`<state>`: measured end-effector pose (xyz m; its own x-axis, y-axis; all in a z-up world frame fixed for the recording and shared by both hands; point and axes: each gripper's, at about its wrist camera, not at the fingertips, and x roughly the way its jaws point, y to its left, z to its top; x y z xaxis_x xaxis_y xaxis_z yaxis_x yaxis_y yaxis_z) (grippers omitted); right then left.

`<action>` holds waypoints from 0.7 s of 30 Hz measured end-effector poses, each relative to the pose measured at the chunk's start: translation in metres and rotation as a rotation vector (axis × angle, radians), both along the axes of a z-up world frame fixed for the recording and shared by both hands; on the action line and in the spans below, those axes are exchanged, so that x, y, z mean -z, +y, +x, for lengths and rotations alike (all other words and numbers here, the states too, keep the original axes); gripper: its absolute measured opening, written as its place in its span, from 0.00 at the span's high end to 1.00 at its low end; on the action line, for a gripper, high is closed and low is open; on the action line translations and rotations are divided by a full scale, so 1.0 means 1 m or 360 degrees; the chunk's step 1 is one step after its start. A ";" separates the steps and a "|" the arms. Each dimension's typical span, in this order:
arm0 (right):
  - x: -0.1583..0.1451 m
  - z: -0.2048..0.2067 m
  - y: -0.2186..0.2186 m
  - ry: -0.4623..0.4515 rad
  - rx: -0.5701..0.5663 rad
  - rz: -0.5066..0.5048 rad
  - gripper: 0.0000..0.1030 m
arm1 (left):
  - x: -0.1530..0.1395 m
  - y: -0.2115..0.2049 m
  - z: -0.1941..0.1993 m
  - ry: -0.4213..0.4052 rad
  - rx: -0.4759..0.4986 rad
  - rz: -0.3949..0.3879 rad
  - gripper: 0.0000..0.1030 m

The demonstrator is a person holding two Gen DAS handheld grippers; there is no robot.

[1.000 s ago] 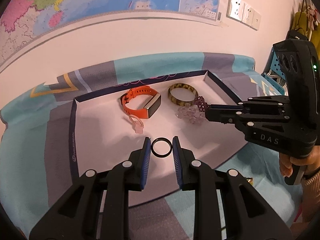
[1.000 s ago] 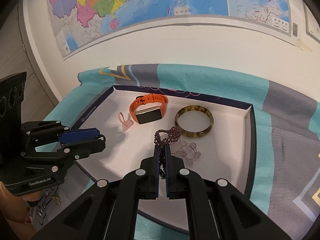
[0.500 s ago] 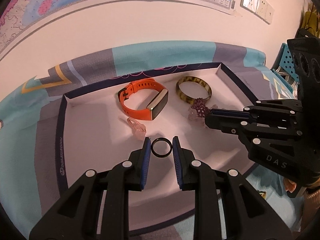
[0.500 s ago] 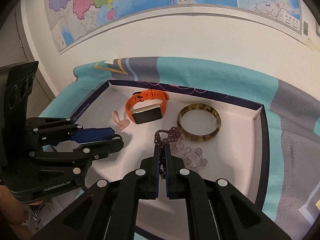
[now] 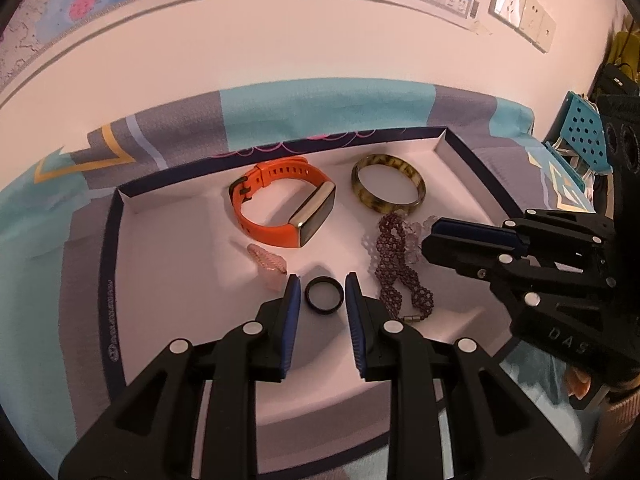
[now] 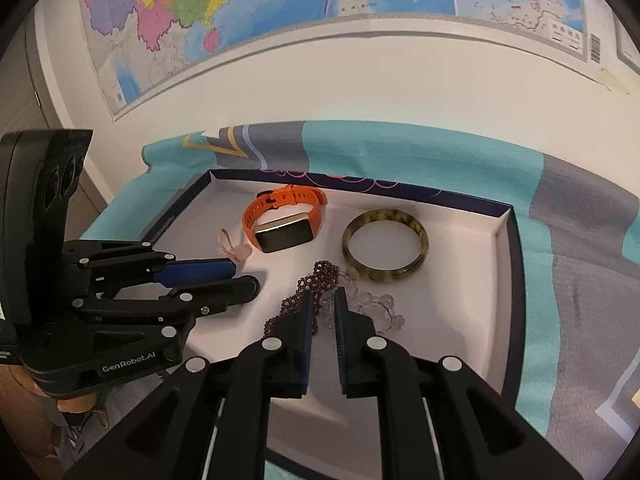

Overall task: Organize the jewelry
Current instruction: 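Move the left tool to the green ring while the right tool moves to the amber ring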

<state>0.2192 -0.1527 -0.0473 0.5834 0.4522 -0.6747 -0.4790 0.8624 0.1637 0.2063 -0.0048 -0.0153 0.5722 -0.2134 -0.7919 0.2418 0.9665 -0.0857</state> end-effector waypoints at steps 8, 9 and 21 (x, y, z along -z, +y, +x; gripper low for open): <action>-0.018 -0.035 -0.014 -0.0078 -0.0040 0.0068 0.77 | -0.028 0.014 -0.039 -0.0164 -0.0003 -0.0009 0.63; -0.019 -0.042 -0.016 -0.0086 -0.0046 0.0075 0.76 | -0.031 0.015 -0.044 -0.0182 -0.0006 -0.0011 0.62; -0.008 -0.105 -0.033 -0.0065 -0.0114 0.0063 0.69 | -0.042 0.037 -0.112 -0.0264 0.0002 -0.0060 0.55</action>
